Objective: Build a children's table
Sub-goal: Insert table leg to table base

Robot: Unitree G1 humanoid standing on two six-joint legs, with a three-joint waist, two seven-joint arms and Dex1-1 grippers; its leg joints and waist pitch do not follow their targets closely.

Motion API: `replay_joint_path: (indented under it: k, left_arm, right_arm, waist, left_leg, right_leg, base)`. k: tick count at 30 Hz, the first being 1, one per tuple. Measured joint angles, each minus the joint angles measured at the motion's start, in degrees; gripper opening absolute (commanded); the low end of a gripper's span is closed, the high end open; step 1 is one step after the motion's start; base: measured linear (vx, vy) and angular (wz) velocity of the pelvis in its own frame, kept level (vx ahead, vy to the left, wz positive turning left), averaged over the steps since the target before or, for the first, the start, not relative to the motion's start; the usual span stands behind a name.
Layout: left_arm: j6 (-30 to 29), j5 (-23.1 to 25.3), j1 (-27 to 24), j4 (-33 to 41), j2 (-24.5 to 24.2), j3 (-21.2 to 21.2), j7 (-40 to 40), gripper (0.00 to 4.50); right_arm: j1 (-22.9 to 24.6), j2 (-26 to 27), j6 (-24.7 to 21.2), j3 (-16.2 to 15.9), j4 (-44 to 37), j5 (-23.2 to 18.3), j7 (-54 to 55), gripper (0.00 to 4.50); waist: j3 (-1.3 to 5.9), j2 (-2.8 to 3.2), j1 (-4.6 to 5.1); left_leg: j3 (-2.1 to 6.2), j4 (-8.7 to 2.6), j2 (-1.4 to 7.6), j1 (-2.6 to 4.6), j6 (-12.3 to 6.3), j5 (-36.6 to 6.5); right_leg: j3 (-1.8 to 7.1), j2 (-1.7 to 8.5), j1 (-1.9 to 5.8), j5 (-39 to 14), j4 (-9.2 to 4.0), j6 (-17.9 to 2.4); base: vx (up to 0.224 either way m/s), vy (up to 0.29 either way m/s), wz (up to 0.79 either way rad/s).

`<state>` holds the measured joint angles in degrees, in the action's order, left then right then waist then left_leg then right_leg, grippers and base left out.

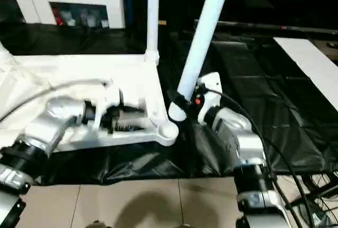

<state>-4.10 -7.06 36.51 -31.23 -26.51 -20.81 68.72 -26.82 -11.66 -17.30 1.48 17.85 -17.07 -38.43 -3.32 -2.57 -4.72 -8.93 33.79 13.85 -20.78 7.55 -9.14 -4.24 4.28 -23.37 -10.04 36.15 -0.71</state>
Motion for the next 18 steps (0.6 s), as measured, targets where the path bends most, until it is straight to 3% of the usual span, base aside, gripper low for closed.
replay_joint_path:
  k: [1, 6, 7, 15, 18]
  left_arm:
    - [0.2, 0.8, 0.0, -0.3, -0.3, -0.4, 0.2, 2.63]
    - [0.3, 4.9, 0.0, -1.9, -1.3, -2.3, -2.2, 2.37]
    - [0.1, 5.4, 0.0, -2.2, -1.5, -2.4, -2.8, 2.14]
    - [-5.9, 5.6, 0.0, -1.2, -0.2, -1.4, -4.4, 1.67]
    - [-7.4, 5.7, -0.1, -0.7, -0.1, -0.9, -5.2, 1.29]
  right_arm:
    - [0.0, 0.1, 0.0, -0.2, -0.2, 0.0, 0.1, 1.89]
    - [0.2, 1.0, 0.1, -1.6, -0.6, 0.8, 0.8, 1.89]
    - [0.2, 1.2, 0.2, -1.8, -0.6, 0.9, 1.0, 1.89]
    - [0.3, 2.8, 1.6, -2.0, -0.7, 1.7, 3.2, 1.89]
    - [0.3, 2.9, 1.7, -2.1, -0.7, 1.9, 3.2, 1.89]
  waist:
    - [0.0, 0.0, -0.09]
    - [0.0, 0.0, -0.24]
    - [0.0, 0.0, -0.24]
    - [0.0, 0.0, -0.24]
    - [0.0, 0.0, -0.19]
  left_leg:
    - [-0.02, 0.0, 0.0, 0.17, -0.01, 0.0]
    - [-0.13, -0.04, -0.01, 0.27, -0.03, 0.0]
    - [-0.14, -0.04, -0.01, 0.28, -0.03, 0.0]
    - [-0.33, -0.03, -0.03, 0.55, -0.02, 0.0]
    - [-0.32, -0.04, -0.03, 0.58, -0.02, 0.0]
  right_leg:
    - [0.04, 0.0, 0.0, 0.0, 0.0, 0.0]
    - [0.12, 0.0, 0.01, 0.0, 0.0, 0.0]
    - [0.14, 0.0, 0.01, 0.0, 0.0, 0.0]
    - [0.3, 0.0, 0.06, 0.0, 0.01, 0.2]
    - [0.3, 0.0, 0.05, 0.0, 0.01, 0.2]
  base:
    - [0.0, 0.0, 0.0]
    - [0.0, 0.0, 0.0]
    - [0.0, 0.0, 0.0]
    - [0.0, 0.0, 0.0]
    - [0.0, 0.0, 0.0]
